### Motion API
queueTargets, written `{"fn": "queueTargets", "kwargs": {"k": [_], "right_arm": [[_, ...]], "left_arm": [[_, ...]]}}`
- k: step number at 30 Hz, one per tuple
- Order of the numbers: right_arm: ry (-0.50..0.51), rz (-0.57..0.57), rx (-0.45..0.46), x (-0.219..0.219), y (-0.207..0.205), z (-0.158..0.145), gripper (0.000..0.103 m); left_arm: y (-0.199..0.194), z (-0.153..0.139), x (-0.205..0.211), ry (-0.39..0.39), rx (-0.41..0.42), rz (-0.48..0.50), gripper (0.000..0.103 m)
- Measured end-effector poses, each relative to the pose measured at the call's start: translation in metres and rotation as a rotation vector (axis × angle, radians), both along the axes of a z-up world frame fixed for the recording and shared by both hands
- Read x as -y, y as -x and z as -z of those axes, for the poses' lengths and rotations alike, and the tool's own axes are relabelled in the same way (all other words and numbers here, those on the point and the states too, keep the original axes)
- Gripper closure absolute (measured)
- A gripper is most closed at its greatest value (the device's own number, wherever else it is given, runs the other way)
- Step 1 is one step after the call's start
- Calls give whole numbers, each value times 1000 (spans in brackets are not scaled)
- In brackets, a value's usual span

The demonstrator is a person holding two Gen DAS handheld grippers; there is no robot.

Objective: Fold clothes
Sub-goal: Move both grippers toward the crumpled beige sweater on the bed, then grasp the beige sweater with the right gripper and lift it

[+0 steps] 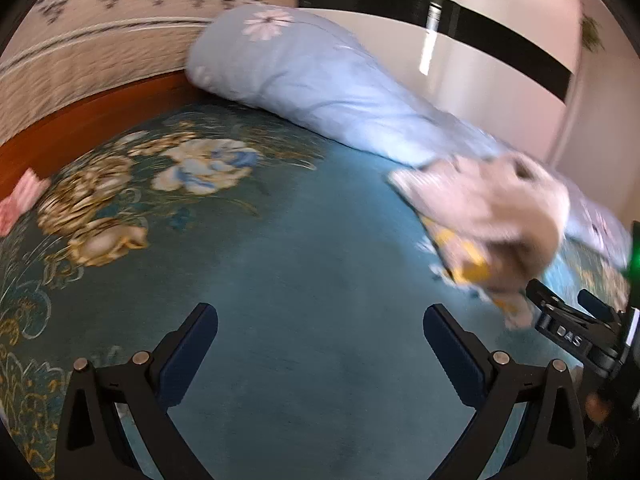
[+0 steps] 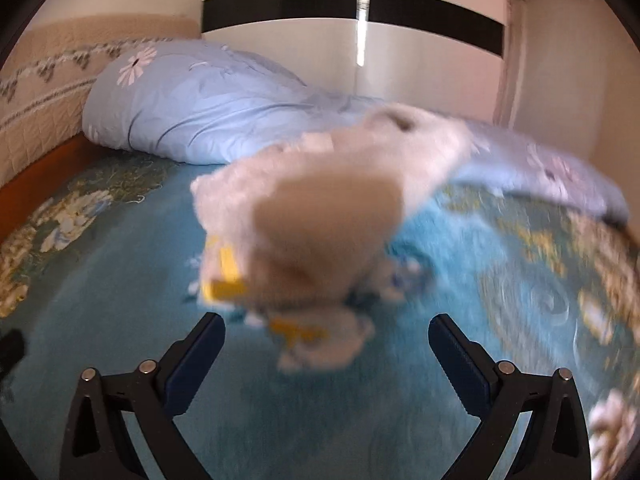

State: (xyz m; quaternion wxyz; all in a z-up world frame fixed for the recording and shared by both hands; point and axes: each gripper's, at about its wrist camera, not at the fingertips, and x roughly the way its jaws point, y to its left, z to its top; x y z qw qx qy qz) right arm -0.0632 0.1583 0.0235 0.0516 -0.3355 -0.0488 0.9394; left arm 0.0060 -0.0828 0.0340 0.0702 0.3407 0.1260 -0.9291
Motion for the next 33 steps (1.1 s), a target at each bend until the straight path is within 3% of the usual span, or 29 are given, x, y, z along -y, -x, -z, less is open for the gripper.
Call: {"fn": "queueTargets", "kwargs": {"k": [6, 8, 9, 10, 11, 12, 17, 20, 27, 33], "right_arm": [[-219, -71, 89, 36, 45, 7, 5], [-302, -73, 142, 42, 59, 13, 20], [-341, -63, 170, 43, 64, 16, 22], [-362, -52, 186, 41, 68, 15, 36], [-339, -33, 192, 35, 71, 11, 59], [-289, -9, 195, 25, 73, 4, 70], [-9, 49, 164, -19, 65, -35, 79], [74, 21, 117, -39, 40, -62, 85], [197, -9, 15, -83, -44, -115, 89], [250, -94, -19, -93, -111, -131, 89]], "left_arm": [[-3, 3, 32, -77, 24, -102, 0], [-2, 5, 37, -100, 39, -113, 1], [-1, 6, 38, -108, 45, -117, 1], [-1, 7, 40, -113, 48, -117, 1], [-1, 7, 40, -116, 47, -116, 0], [-2, 6, 40, -119, 48, -115, 0], [-3, 4, 44, -131, 39, -112, 1], [-5, 3, 45, -139, 31, -109, 1], [-9, -2, 36, -132, 10, -70, 1], [-16, -7, 26, -118, -25, -23, 1]]}}
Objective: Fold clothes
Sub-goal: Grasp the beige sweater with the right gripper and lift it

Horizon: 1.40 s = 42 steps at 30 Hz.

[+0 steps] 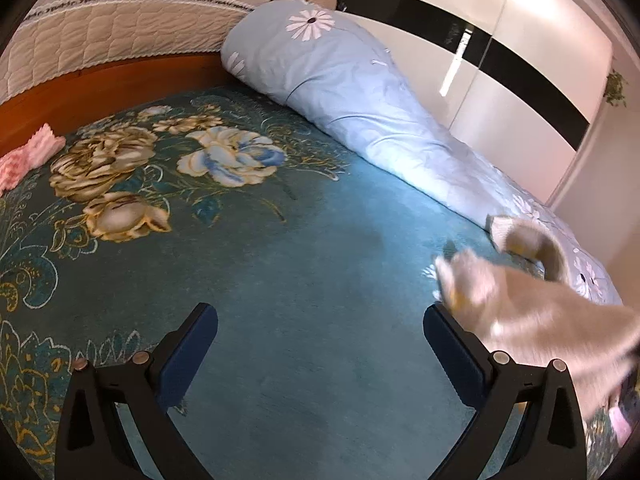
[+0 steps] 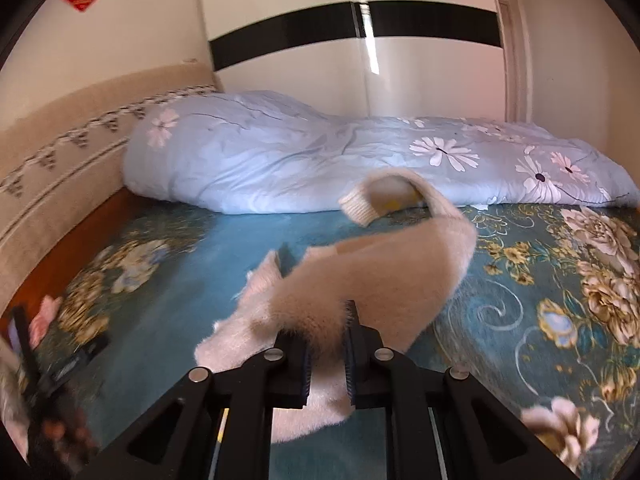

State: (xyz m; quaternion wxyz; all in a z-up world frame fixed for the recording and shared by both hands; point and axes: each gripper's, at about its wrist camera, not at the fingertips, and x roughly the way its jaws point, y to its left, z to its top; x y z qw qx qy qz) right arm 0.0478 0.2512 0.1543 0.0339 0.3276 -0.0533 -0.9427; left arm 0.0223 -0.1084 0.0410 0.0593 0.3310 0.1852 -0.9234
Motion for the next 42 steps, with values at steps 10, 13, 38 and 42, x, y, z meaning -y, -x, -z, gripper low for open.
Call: {"fn": "queueTargets", "kwargs": {"k": [10, 13, 38, 42], "right_arm": [[-4, -87, -14, 7, -116, 54, 89], [59, -44, 29, -12, -128, 78, 89], [466, 173, -179, -61, -175, 66, 24], [348, 12, -148, -24, -158, 62, 24]], "left_arm": [[-10, -6, -22, 10, -72, 105, 1], [-16, -10, -30, 14, -90, 147, 1], [-93, -5, -53, -65, -58, 95, 1], [-93, 3, -46, -103, -55, 111, 1]]}}
